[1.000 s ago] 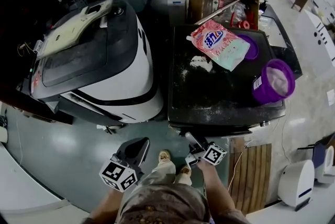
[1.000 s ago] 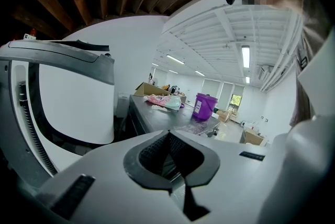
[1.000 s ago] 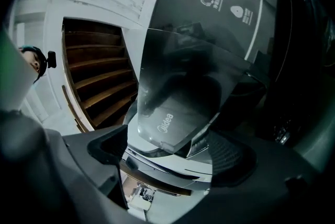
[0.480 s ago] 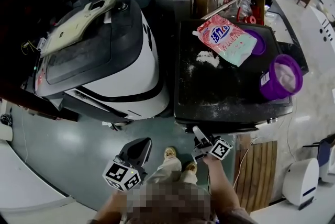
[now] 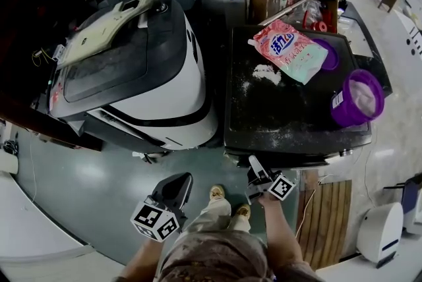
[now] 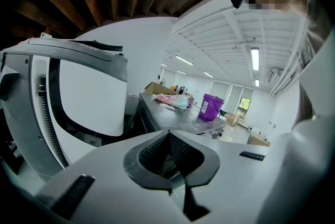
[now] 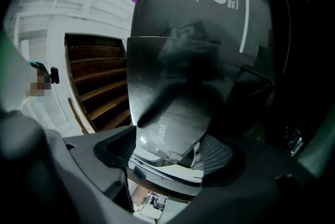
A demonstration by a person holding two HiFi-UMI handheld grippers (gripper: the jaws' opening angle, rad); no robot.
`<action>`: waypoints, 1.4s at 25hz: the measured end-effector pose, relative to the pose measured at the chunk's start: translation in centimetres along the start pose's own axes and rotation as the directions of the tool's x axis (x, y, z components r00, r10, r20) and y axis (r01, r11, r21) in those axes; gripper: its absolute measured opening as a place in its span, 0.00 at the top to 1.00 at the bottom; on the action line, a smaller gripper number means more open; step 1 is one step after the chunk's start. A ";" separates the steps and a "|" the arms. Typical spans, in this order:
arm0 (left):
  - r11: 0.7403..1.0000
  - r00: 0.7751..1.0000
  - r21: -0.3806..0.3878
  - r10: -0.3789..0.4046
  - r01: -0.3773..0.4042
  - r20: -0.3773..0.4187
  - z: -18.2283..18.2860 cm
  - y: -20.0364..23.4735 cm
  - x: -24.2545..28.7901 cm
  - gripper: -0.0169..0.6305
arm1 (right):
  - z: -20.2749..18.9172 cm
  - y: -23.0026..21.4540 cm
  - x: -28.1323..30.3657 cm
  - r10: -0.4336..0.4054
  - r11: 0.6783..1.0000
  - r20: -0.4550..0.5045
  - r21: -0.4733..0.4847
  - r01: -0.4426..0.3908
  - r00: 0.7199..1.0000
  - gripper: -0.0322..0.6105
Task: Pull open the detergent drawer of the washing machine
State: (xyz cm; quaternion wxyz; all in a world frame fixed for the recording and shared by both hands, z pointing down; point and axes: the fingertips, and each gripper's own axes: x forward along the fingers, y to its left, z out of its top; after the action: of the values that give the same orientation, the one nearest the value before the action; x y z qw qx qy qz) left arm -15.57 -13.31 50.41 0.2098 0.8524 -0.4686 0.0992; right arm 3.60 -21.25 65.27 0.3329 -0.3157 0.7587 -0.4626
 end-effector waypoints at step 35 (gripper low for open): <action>0.999 0.999 -0.025 0.047 -0.047 0.006 -0.6 -0.8 -1.9 0.94 | -1.3 0.7 -1.8 0.018 1.000 0.008 0.012 -0.018 1.000 0.49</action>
State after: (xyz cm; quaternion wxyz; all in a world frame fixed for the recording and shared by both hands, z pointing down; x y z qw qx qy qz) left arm -15.90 -11.29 50.02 0.2165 0.8388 -0.4904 0.0952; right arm 3.50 -18.91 65.49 0.3419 -0.3084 0.7574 -0.4629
